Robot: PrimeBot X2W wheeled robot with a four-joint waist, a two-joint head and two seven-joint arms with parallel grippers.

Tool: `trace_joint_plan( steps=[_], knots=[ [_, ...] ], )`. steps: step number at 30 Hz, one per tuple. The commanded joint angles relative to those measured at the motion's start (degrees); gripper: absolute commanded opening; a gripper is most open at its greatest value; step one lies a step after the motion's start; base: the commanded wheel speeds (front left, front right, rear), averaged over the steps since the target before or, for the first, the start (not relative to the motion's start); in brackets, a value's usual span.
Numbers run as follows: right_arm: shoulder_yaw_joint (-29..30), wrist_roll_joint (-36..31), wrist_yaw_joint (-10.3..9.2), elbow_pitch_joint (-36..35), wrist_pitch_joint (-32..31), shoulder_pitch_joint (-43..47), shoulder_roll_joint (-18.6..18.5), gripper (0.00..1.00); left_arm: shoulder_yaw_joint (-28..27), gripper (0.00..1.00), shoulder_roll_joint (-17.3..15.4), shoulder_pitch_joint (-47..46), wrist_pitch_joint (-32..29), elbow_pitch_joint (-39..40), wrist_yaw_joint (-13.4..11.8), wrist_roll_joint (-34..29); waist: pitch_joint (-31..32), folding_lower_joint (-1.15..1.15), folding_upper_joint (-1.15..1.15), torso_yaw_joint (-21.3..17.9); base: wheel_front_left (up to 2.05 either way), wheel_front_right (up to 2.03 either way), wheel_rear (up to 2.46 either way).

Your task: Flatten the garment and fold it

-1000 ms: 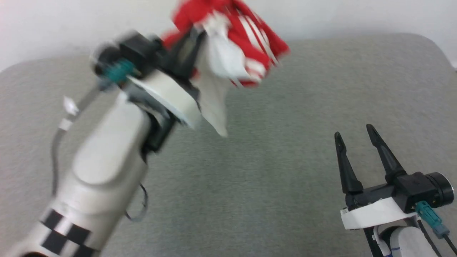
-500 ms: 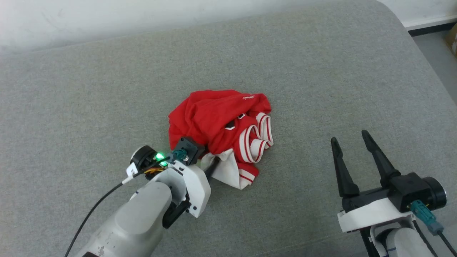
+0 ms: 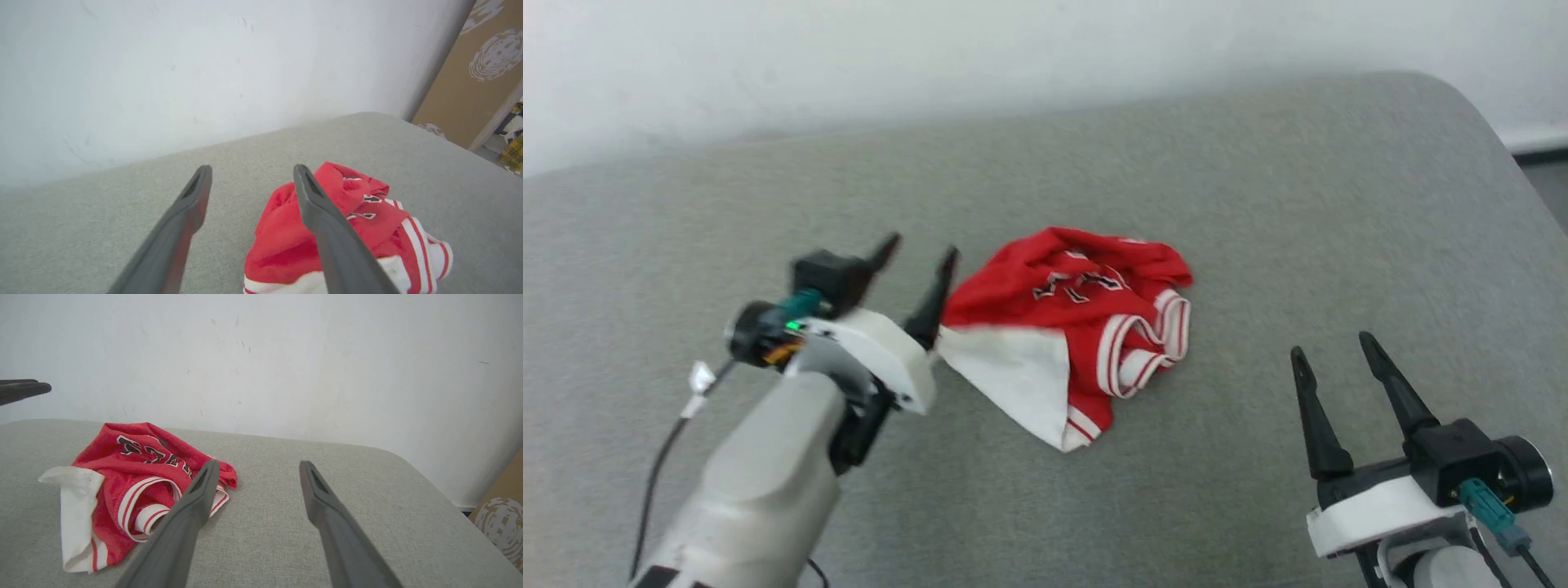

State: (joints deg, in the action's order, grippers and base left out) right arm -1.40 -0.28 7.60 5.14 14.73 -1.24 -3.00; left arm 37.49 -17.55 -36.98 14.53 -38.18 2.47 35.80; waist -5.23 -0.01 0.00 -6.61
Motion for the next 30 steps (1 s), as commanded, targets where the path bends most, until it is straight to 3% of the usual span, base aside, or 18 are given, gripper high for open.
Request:
trace_joint_plan(
  steps=[1, 8, 16, 20, 23, 30],
  knots=[
    [0.39, -0.41, -0.11, 0.09, 0.27, 0.71, 0.13, 1.0, -1.57, 1.0, -1.04, 1.35, 0.34, 1.68, -1.07, 0.51, 4.47, 0.01, 0.0, 4.42, 0.0, 0.0, 0.0],
    [0.96, -0.12, -0.11, -0.89, 0.27, 2.8, 0.13, 1.0, -10.47, 1.0, -2.92, 13.06, 0.45, 16.44, -6.54, 1.21, 6.35, 0.01, 0.0, 6.28, 0.0, 0.0, 0.0],
    [-0.18, 0.77, -0.11, -0.93, 0.27, 5.41, 0.13, 1.0, -14.67, 1.0, -0.22, 29.4, 0.46, 28.39, -10.48, -1.72, 7.08, 0.01, 0.0, 7.18, 0.0, 0.0, 0.0],
    [-0.36, 0.74, -0.11, -1.0, 0.27, 6.18, 0.13, 1.0, -14.21, 1.0, 1.34, 34.66, 0.46, 29.65, -10.83, -3.41, 7.16, 0.01, 0.0, 7.26, 0.0, 0.0, 0.0],
    [-0.74, 0.72, -0.11, -1.26, 0.27, 5.83, 0.13, 1.0, -11.61, 1.0, 0.73, 35.53, -0.23, 29.63, -11.18, -6.45, 6.28, 0.01, 0.0, 6.94, 0.0, 0.0, 0.0],
    [-1.81, 0.73, -0.11, -1.32, 0.27, 4.92, 0.13, 1.0, -6.23, 1.0, 0.61, 32.43, -10.28, 31.66, -10.19, -8.04, 3.78, 0.01, 0.0, 4.8, 0.0, 0.0, 0.0]
  ],
)
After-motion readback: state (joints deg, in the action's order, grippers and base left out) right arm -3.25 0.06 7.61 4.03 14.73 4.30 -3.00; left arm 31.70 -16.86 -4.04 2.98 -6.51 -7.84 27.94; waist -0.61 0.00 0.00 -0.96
